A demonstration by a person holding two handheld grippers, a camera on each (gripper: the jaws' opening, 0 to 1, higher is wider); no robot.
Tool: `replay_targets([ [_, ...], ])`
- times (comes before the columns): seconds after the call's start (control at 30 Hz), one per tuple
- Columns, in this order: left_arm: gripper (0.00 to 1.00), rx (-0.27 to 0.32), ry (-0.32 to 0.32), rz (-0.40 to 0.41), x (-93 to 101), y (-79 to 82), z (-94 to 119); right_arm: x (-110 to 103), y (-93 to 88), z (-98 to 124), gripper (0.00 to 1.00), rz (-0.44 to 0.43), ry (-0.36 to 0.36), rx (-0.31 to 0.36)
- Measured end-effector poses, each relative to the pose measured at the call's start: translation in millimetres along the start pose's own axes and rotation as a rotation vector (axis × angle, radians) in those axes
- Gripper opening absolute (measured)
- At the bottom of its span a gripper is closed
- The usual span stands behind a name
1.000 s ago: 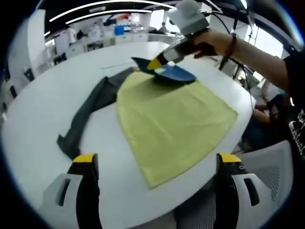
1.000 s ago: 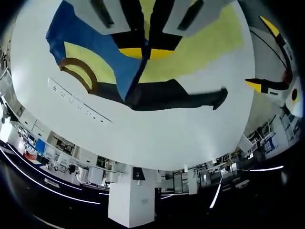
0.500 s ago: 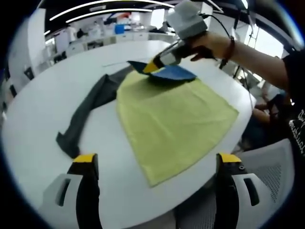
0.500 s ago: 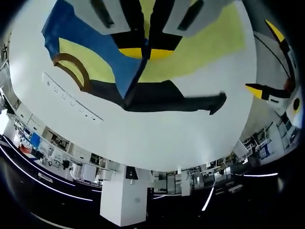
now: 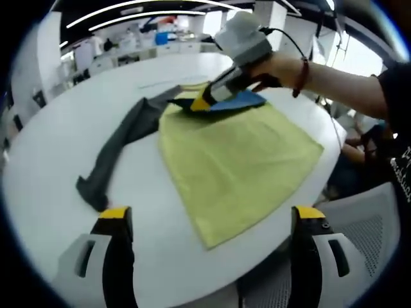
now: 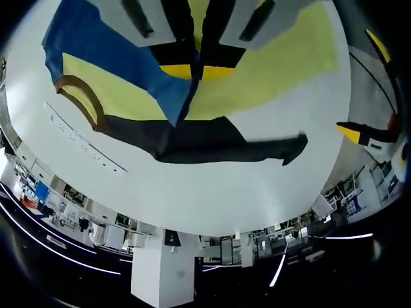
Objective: Fold the garment on the visible template until the final outline fits inside the template.
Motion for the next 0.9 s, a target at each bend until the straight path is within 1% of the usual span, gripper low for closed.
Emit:
replay_targets([
  [0.13, 0.99, 0.002, 0.002, 0.005, -1.9, 0.5, -1.9, -1.1, -6.7, -6.6, 0.0, 0.0, 0.002, -0.017],
  [0.23, 0.99, 0.009, -0.001, 0.01, -2.0, 1.7, -2.5, -1.3, -8.7, -9.6, 0.0, -0.007, -0.001, -0.015],
  [0.4, 0.99, 0.003, -0.003, 0.009, -4.4, 0.3, -4.1, -5.2, -13.9, -13.8, 0.0, 0.0, 0.005, -0.024],
  [0.5, 0.99, 0.0, -0.002, 0.012, -6.4, -0.6, -4.7, -6.6, -19.1, -16.8, 0.0, -0.011, 0.009, -0.036],
  [0.6, 0.99, 0.004, -0.002, 0.013, -6.8, 0.4, -4.2, -7.9, -21.5, -18.5, 0.0, -0.014, 0.01, -0.041],
  [0.77, 0.99, -0.007, -0.001, 0.009, -7.7, -0.9, -3.4, -11.4, -23.2, -20.5, 0.0, -0.013, 0.025, -0.049],
  [0.9, 0.99, -0.01, -0.001, 0.009, -7.6, -0.4, -3.2, -14.0, -23.2, -19.9, 0.04, -0.026, 0.04, -0.048],
])
Point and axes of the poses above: the point that each gripper's makers call its tool centre point, and the gripper's own axes: z roughly backward along the fingers, x roughly to its right, y roughly out of its top, the point moved 2 cm from there along z, roughly backward along the fingers, and after that the axes turned 3 degrees about -z, right-handed, at the moved point
